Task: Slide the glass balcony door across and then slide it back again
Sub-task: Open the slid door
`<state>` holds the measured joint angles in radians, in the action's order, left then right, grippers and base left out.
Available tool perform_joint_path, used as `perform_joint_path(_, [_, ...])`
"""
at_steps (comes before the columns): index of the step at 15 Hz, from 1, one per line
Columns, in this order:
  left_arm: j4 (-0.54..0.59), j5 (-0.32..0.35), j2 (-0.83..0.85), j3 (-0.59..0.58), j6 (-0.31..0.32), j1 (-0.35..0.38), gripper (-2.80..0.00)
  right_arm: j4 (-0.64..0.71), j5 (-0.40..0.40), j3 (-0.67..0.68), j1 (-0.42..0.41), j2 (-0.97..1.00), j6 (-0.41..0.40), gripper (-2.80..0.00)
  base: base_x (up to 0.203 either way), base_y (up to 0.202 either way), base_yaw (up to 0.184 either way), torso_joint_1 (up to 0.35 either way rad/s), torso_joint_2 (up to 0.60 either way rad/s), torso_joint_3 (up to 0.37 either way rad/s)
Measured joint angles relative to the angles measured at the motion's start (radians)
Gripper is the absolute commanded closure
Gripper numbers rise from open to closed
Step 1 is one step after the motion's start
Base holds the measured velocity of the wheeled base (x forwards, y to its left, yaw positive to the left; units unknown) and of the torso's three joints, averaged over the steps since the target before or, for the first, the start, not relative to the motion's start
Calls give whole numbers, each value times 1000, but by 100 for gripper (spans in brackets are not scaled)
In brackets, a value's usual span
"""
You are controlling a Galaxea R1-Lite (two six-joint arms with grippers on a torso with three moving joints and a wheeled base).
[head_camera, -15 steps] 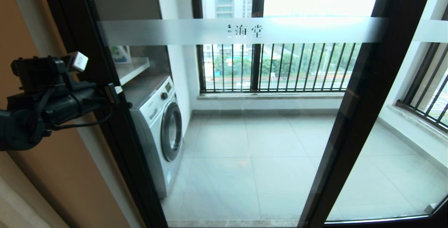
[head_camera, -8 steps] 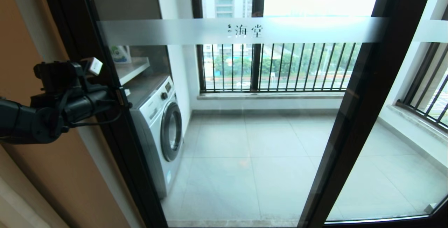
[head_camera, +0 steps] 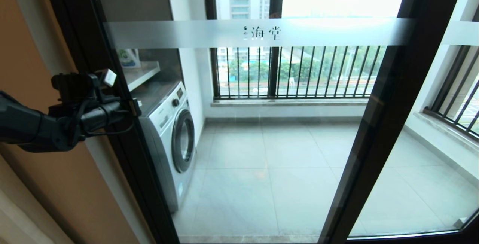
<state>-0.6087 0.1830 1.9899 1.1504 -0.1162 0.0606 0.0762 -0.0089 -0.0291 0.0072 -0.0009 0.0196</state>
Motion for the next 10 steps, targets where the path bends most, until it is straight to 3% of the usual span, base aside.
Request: perform_joint_path(10, [-5, -34, 44, -8, 2, 29, 0, 0, 0, 0, 0, 0, 0, 0, 0, 0, 0, 0, 0, 0])
